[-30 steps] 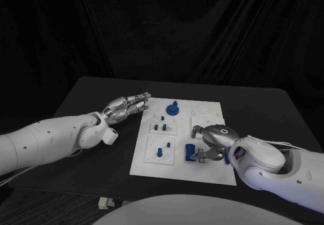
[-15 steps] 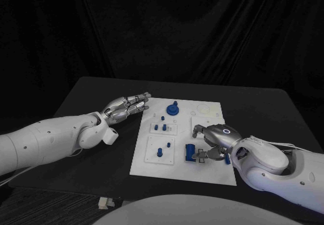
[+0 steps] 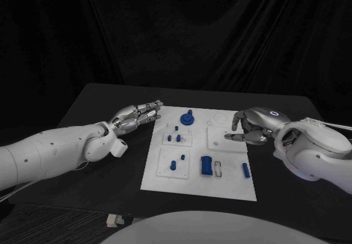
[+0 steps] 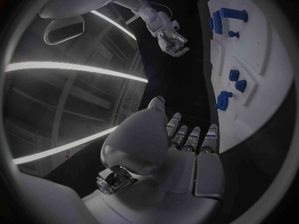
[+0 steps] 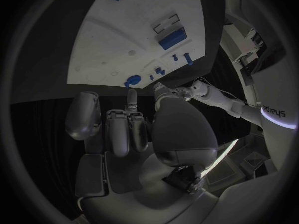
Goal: Assemble the parts on the task board
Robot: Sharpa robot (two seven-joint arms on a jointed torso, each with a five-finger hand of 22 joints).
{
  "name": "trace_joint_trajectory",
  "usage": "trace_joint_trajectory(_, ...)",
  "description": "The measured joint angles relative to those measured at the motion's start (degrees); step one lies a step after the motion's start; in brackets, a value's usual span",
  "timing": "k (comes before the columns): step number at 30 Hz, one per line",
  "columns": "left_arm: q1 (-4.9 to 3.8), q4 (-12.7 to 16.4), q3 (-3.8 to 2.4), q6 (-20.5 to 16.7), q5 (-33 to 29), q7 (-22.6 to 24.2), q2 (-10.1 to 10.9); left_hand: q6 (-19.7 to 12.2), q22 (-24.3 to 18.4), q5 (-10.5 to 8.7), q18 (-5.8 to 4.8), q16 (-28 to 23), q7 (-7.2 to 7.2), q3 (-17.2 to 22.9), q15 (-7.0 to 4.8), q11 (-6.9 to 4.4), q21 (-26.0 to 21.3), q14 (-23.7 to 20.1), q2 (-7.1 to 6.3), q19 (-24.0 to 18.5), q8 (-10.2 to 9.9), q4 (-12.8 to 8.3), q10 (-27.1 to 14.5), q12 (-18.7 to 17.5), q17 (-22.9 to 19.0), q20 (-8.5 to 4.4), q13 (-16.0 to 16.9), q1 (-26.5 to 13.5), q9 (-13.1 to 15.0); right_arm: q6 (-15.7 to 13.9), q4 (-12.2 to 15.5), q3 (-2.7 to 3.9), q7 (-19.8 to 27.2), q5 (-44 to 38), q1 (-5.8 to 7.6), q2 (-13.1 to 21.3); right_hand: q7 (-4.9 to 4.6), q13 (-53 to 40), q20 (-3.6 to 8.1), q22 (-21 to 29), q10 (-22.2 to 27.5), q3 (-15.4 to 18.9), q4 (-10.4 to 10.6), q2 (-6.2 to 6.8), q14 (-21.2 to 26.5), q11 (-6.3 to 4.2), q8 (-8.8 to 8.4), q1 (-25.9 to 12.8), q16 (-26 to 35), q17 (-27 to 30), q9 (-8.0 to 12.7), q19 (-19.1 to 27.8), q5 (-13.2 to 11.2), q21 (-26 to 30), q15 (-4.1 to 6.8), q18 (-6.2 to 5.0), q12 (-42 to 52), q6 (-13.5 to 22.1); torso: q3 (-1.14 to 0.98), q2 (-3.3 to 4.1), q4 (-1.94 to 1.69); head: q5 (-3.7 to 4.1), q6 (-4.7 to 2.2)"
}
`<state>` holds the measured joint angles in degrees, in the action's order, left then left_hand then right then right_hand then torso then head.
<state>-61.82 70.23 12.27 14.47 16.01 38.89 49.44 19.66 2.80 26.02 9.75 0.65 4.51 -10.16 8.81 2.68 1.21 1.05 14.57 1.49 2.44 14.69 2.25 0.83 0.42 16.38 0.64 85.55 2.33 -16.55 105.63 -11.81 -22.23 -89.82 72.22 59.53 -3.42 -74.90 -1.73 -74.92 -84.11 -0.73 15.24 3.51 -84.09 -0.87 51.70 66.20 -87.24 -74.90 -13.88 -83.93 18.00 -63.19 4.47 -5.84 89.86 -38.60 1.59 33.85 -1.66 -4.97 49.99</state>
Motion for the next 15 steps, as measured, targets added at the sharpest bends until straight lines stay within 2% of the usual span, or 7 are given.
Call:
trace_joint_trajectory(2, 0.0, 0.0, 0.0, 0.0, 0.0, 0.0, -0.1, 0.0, 0.0, 0.0, 0.01, 0.0, 0.0, 0.0, 0.0, 0.0, 0.0, 0.0, 0.0, 0.0, 0.0, 0.0, 0.0, 0.0, 0.0, 0.0, 0.0, 0.0, 0.0, 3.2, -0.5, -0.04, -1.7, 2.1, 0.66, 0.3, 0.32, 0.0, 0.0, 0.0, 0.0, 0.2, -0.1, -0.04, 0.0, 0.0, -2.13, 0.2, 0.0, 0.0, 0.1, 0.0, 0.3, 0.0, 0.0, 0.0, 0.0, -3.1, 0.0, 0.0, 0.0, 0.1, 0.0)
trace_joint_trajectory(5, 0.0, 0.0, 0.0, 0.0, 0.0, 0.0, -0.2, 0.0, 0.0, 0.0, 0.0, 0.0, 0.0, 0.0, 0.21, 0.0, 0.0, 0.2, 0.0, 0.0, 0.0, 0.0, 0.0, 0.0, 0.0, 0.0, 0.0, 0.0, 0.0, 7.9, -1.4, -0.1, -4.3, 4.6, 1.32, 0.5, 0.95, 0.0, 0.35, 0.0, 0.1, 1.0, 0.2, -0.07, 0.2, -0.36, -5.04, 0.1, 0.0, 0.0, -0.2, 0.1, -1.7, -0.3, 0.57, 0.0, 0.0, -8.1, 0.01, 0.0, 0.0, 0.26, 0.0)
trace_joint_trajectory(7, 0.0, 0.0, 0.0, 0.0, 0.0, 0.0, -0.2, 0.0, 0.0, 0.0, 0.01, 0.0, 0.0, 0.0, 0.21, 0.0, 0.0, 0.2, 0.0, 0.0, 0.0, 0.0, 0.0, 0.0, 0.0, 0.0, 0.0, 0.0, 0.0, 10.4, -2.0, -0.1, -5.6, 5.7, 1.54, 0.5, 1.39, 0.0, 0.84, 0.0, 0.1, 1.2, 0.4, -0.55, 0.0, -0.71, -7.68, 0.3, -0.2, 0.0, -0.4, 0.0, -1.7, -0.8, 0.91, 0.0, 0.0, -11.5, 0.01, 0.0, 0.0, 0.31, 0.0)
trace_joint_trajectory(9, 0.0, 0.0, 0.0, 0.0, 0.0, 0.0, -0.2, 0.0, 0.0, 0.0, 0.01, 0.0, 0.0, 0.1, 0.21, 0.0, 0.0, 0.2, 0.0, 0.0, 0.0, 0.1, 0.0, 0.0, 0.0, 0.0, 0.0, 0.0, 0.0, 12.8, -2.5, -0.11, -7.0, 6.7, 1.67, 0.5, 1.62, 0.0, 1.11, 0.0, 0.2, 1.4, 0.2, -1.12, 0.2, -0.82, -11.23, 0.3, -0.2, 0.0, -0.4, 0.0, -1.7, -1.1, 1.23, 0.01, 0.0, -14.4, 0.01, 0.01, 0.0, 0.41, 0.0)
trace_joint_trajectory(11, 0.0, 0.0, 0.0, 0.0, 0.0, 0.0, -0.2, 0.0, 0.0, 0.0, 0.0, 0.0, 0.0, 0.2, 0.21, 0.0, 0.0, 0.2, 0.0, 0.0, 0.0, 0.2, 0.0, 0.0, 0.0, 0.0, 0.0, 0.0, 0.0, 14.9, -3.1, -0.12, -8.1, 7.4, 1.75, 0.3, 1.57, 0.0, 1.27, 0.0, 0.2, 1.8, 0.3, -1.12, 0.2, -0.82, -14.33, 0.3, -0.2, 0.0, -0.4, 0.0, -1.9, -1.1, 1.23, 0.01, 0.0, -16.1, 0.01, 0.02, 0.0, 0.65, 0.0)
trace_joint_trajectory(13, 0.0, 0.0, 0.0, 0.0, 0.0, 0.0, -0.2, 0.0, 0.0, 0.0, 0.0, 0.0, 0.0, 0.2, 0.21, 0.0, 0.0, 0.2, 0.0, 0.0, 0.0, 0.2, 0.0, 0.0, 0.0, 0.0, 0.0, 0.0, 0.0, 16.3, -3.4, -0.12, -8.8, 7.9, 1.77, 0.0, 1.13, 0.0, 1.26, 0.0, 0.2, 2.1, 0.5, -1.42, 0.2, -0.81, -17.3, 0.0, -0.2, 0.0, 0.1, 0.0, -2.3, -1.1, 1.23, 0.0, 0.0, -16.7, 0.01, 0.02, 0.0, 0.91, 0.0)
trace_joint_trajectory(15, 0.0, 0.0, 0.0, 0.0, 0.0, 0.0, -0.2, 0.0, 0.0, 0.0, 0.0, 0.0, 0.0, 0.2, 0.21, 0.0, 0.0, 0.2, 0.0, 0.0, 0.0, 0.2, 0.0, 0.0, 0.0, 0.0, 0.0, 0.0, 0.0, 17.7, -3.9, -0.12, -9.5, 8.3, 1.77, -0.4, 1.05, 0.0, 1.26, 0.0, 0.2, 2.3, 0.2, -1.42, 0.2, -0.82, -19.67, 0.0, -0.2, 0.0, 0.5, 0.0, -2.6, -1.1, 1.23, 0.0, 0.0, -17.6, 0.01, 0.02, 0.0, 1.09, 0.0)
